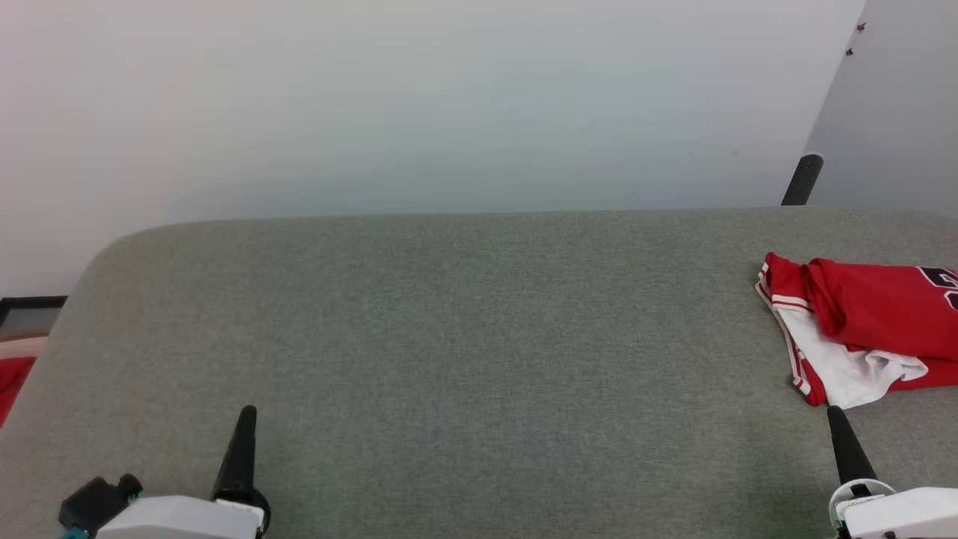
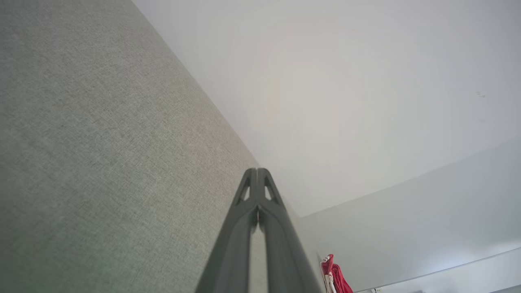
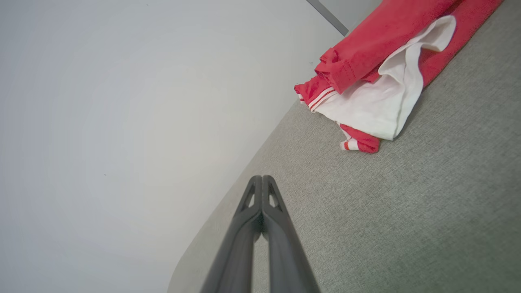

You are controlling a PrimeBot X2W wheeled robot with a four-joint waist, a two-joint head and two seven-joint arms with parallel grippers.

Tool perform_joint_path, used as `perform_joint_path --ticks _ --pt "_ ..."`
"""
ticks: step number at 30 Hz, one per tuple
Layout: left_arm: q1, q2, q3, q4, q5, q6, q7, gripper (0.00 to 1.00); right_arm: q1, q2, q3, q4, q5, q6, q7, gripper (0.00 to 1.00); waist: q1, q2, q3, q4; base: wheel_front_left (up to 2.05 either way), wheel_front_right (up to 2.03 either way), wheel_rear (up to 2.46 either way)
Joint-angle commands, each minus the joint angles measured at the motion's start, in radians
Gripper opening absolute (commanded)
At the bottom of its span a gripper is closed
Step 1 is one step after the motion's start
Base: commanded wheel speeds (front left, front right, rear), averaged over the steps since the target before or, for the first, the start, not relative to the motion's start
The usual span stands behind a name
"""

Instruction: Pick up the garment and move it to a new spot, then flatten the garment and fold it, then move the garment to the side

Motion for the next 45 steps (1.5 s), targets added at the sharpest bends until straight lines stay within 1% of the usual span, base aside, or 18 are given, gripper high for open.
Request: perform_joint_path --ticks 1,17,45 --pt "-0.024 0.001 0.008 -0.005 -0.03 -0.002 0.009 0.0 -0.029 0.002 -0.005 -0.013 0.032 0.0 0.008 0.0 0.0 -0.0001 0.001 0.0 0.0 0.0 0.0" --pt "-0.046 -0.025 0.021 0.005 -0.162 -0.002 0.051 0.0 -0.043 0.021 -0.013 -0.018 0.183 -0.001 0.047 0.0 0.0 -0.0001 0.013 0.0 0.0 0.0 0.0" --pt "-0.074 -0.062 0.039 0.02 -0.349 -0.003 0.109 0.0 -0.066 0.05 -0.023 -0.025 0.393 -0.001 0.102 0.0 0.0 -0.0001 0.032 0.0 0.0 0.0 0.0"
